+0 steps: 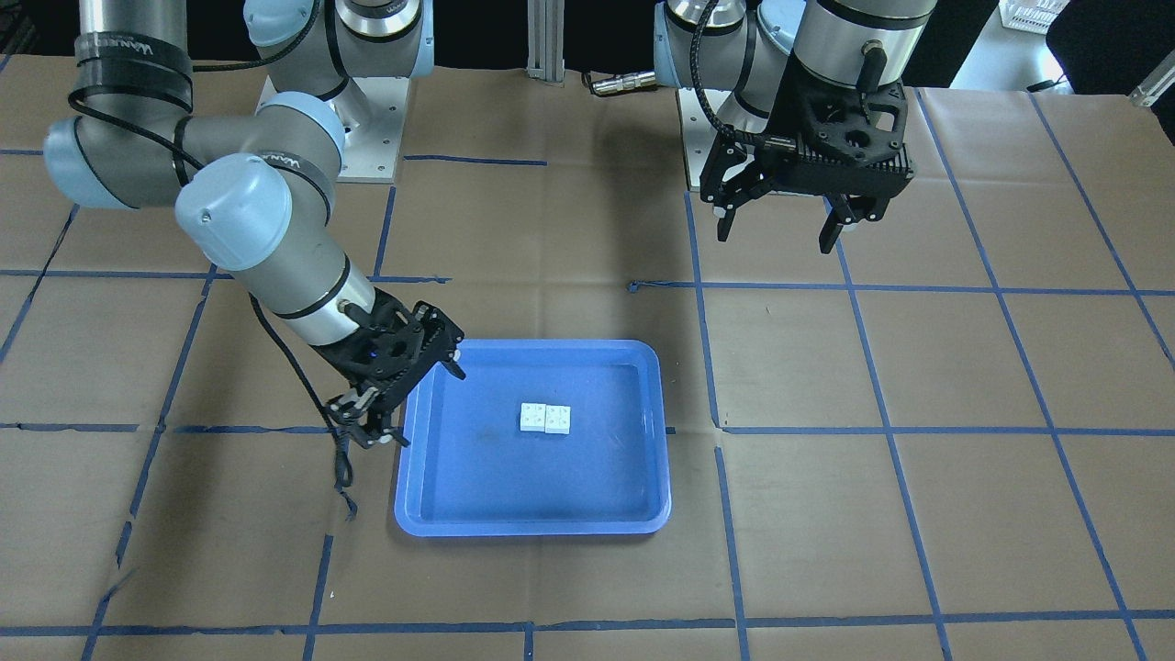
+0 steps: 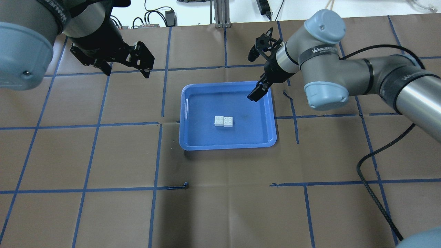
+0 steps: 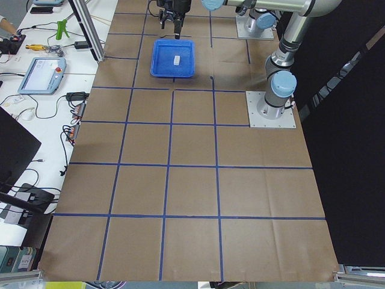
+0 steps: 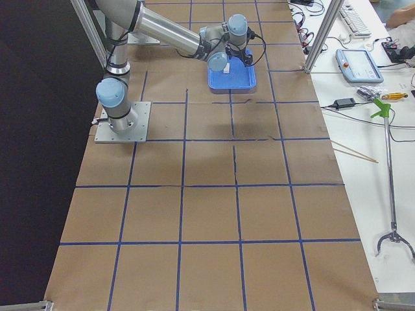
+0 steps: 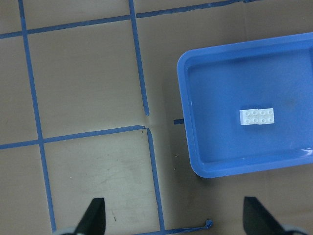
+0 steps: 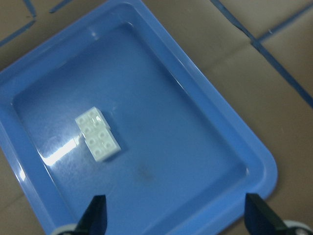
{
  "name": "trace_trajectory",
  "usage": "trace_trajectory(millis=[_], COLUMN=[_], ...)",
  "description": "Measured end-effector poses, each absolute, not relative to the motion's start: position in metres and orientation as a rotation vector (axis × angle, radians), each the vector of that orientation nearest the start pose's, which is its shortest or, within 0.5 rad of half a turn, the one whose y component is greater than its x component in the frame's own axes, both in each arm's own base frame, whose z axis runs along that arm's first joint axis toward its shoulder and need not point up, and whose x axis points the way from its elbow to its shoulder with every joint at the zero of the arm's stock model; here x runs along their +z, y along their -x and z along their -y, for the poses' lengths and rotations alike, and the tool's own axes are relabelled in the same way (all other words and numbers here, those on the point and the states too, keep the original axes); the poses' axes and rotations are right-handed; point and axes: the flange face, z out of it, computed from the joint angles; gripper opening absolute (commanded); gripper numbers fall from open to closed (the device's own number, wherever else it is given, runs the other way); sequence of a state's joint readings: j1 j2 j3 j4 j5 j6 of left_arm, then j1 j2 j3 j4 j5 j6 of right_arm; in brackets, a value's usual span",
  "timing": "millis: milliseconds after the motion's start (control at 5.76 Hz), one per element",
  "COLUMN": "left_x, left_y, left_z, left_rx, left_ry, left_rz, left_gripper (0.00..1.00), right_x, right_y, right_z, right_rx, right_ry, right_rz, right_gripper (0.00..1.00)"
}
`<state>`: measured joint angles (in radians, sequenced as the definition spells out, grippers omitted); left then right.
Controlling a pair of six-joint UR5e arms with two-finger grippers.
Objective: Assemble white blocks and place on blue tray
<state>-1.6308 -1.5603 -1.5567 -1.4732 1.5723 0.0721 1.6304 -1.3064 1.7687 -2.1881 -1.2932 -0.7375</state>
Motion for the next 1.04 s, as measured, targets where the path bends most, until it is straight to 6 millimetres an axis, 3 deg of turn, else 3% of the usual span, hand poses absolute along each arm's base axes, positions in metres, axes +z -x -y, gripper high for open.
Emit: trace_trajectory(millis=[347,520,694,1041], left_x=[0.511,0.511,0.511,0.511], left_y=[0.163,0.163,0.163,0.163], left_z=[0.489,0.489,0.489,0.489], left_rx=[-0.192,-0.192,-0.193,-0.193], left_ry=[-0.206,-0.206,-0.206,-0.206], left_rz=[-3.127,-3.127,-3.127,-3.127], left_gripper=[0.99,0.99,0.99,0.99], right_x=[0.376,0.414,0.452,0.517], right_y=[-0.156,-0.141,-0.134,-0.128], right_z=[0.557,0.550,0.544,0.529], right_rx=[-0.108,-0.018,0.036,0.068], right_ry=[0.621,0.326,0.076,-0.136], right_rz=[-3.056,-3.169,-3.211,-3.206], right_gripper=[1.00,1.00,1.00,1.00])
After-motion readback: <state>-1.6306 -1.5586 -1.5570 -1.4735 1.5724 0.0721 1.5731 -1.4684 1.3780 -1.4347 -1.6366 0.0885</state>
